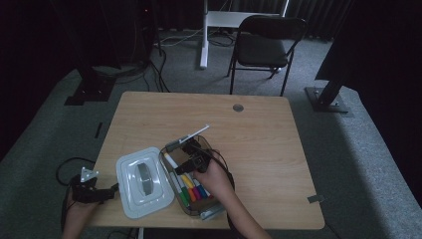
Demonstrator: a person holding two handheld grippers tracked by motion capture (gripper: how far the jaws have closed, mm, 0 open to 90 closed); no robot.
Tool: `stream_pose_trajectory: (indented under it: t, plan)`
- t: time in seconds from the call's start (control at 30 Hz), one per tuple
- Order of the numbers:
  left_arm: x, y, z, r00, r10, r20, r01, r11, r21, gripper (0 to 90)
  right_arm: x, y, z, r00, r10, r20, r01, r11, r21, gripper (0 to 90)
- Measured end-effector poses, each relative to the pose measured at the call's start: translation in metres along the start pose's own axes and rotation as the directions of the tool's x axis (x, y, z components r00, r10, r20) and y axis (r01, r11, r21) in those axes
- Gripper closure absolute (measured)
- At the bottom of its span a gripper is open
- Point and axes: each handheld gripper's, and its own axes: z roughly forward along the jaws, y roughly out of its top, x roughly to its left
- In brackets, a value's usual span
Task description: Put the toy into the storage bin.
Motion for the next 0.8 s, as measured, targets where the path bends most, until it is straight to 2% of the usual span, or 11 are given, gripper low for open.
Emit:
stream_pose_trajectory:
  t: [0.1,0.27,0.4,0.47,0.8]
  plan:
    - [0.000,0.000,0.000,1.0000,0.000,0.000,0.000,1.0000,0.001,0.8,0.002,-0.003,0.007,1.0000,0.000,-0.006,0.000,1.000,0.019,76.4]
    - [0.000,0.000,0.000,1.0000,-0.001,0.001,0.001,1.0000,0.000,0.8,0.003,-0.006,0.024,0.9998,-0.003,-0.020,0.005,0.996,0.094,76.2]
    - [0.000,0.000,0.000,1.0000,-0.002,0.001,0.002,1.0000,-0.001,0.8,0.003,-0.006,0.033,0.9999,-0.009,-0.008,0.010,0.991,0.131,76.1]
    - [0.000,0.000,0.000,1.0000,-0.002,0.001,0.002,1.0000,-0.001,0.8,0.002,-0.006,0.038,0.9998,-0.016,0.013,0.014,0.989,0.150,76.0]
    - [0.000,0.000,0.000,1.0000,0.000,0.002,0.000,1.0000,0.001,0.8,-0.005,-0.008,0.056,0.9984,-0.011,0.056,-0.001,0.975,0.223,73.1]
